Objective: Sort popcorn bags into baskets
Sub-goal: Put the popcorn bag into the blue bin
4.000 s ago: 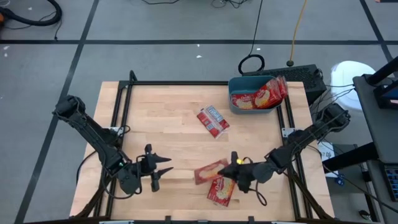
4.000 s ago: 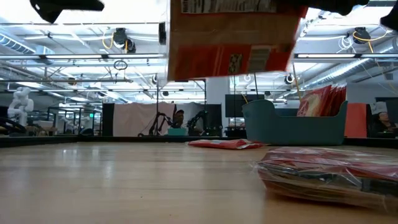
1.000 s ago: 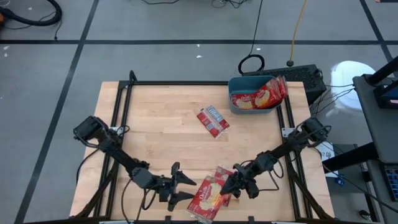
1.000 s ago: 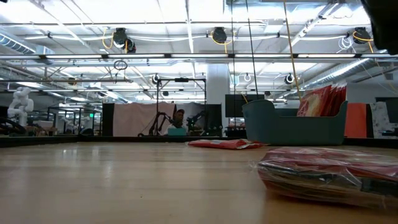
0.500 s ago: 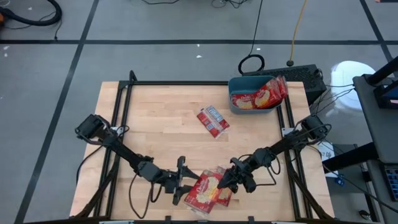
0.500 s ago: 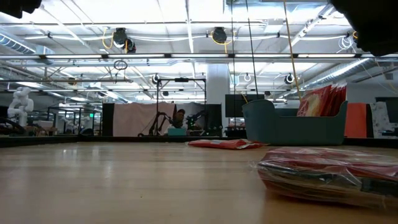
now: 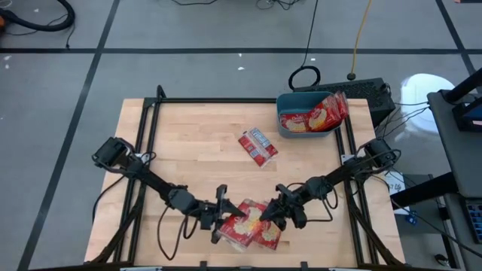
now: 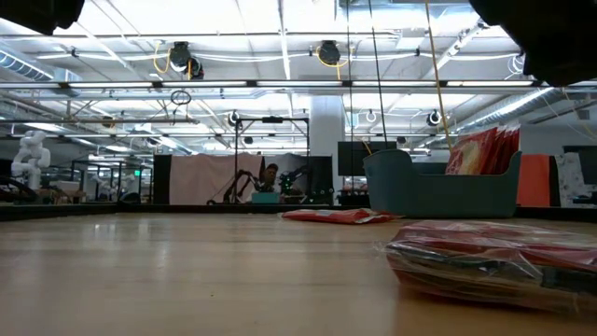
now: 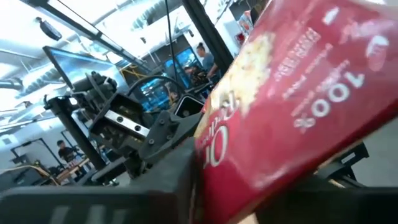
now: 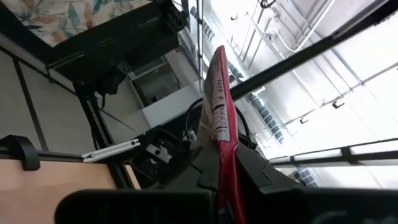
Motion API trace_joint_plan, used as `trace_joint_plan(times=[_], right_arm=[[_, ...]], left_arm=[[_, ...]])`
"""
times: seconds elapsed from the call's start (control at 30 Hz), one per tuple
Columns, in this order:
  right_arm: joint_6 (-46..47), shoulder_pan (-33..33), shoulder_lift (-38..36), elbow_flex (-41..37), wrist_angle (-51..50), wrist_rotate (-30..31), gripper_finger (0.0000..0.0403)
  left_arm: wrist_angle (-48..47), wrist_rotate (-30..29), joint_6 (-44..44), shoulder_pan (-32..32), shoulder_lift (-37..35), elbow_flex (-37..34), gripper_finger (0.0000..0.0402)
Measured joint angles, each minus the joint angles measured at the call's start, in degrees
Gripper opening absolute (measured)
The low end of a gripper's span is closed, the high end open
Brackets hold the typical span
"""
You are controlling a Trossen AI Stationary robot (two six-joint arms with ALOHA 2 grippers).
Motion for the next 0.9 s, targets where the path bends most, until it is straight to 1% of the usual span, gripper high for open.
trace_joint_plan(times=[0.1, 0.13, 0.17, 0.27, 0.4, 0.47, 0.53, 0.63, 0.7, 0.77, 0.87, 0.9], right_arm=[[0.27, 0.13, 0.0, -0.02, 0.0, 1.29, 0.0006], [0.86, 0.33, 0.0, -0.02, 0.0, 2.2, 0.0006], [1.89, 0.48, 0.0, -0.02, -0.01, 3.04, 0.0007], [7.83, 0.49, -0.11, -0.02, 0.0, 3.92, 0.0016], [18.72, 0.43, -1.19, -0.02, -0.09, 4.59, 0.0036], [24.56, 0.39, -2.14, -0.02, -0.07, 4.78, 0.0049], [31.59, 0.42, -2.83, -0.02, -0.09, 6.36, 0.0061], [37.41, 0.52, -3.93, -0.02, -0.47, 12.04, 0.0082], [38.07, 0.55, -4.05, -0.02, -0.84, 15.8, 0.0097], [38.1, 0.84, -3.93, -0.04, -2.0, 20.06, 0.0114], [40.95, 2.04, -3.94, -0.04, -1.94, 30.23, 0.014], [42.97, 2.68, -3.98, -0.04, -1.87, 34.83, 0.0148]], left_arm=[[-0.14, -0.08, -0.96, 0.23, 0.0, 0.0, 0.0056], [-0.14, -0.11, -1.15, 0.23, 0.0, 0.0, 0.0035], [-0.16, -0.16, -1.17, 0.23, 0.0, 0.0, 0.0023], [-0.14, -1.71, -1.35, 0.08, -0.01, 0.0, 0.0024], [-1.8, -7.55, -1.35, -0.55, -1.25, 0.0, 0.0048], [-4.54, -9.03, -1.61, -0.45, -2.84, 0.0, 0.0047], [-8.47, -10.1, -2.86, -0.43, -5.13, 0.0, 0.0035], [-14.93, -10.93, -5.53, 0.0, -8.84, 0.0, 0.0022], [-19.84, -12.18, -7.19, 0.14, -11.37, 0.0, 0.0022], [-25.53, -14.63, -8.96, 0.09, -13.75, 0.0, 0.0022], [-37.53, -20.81, -12.87, 0.07, -18.09, 0.0, 0.0034], [-41.74, -23.25, -14.53, 0.24, -19.64, 0.0, 0.0041]])
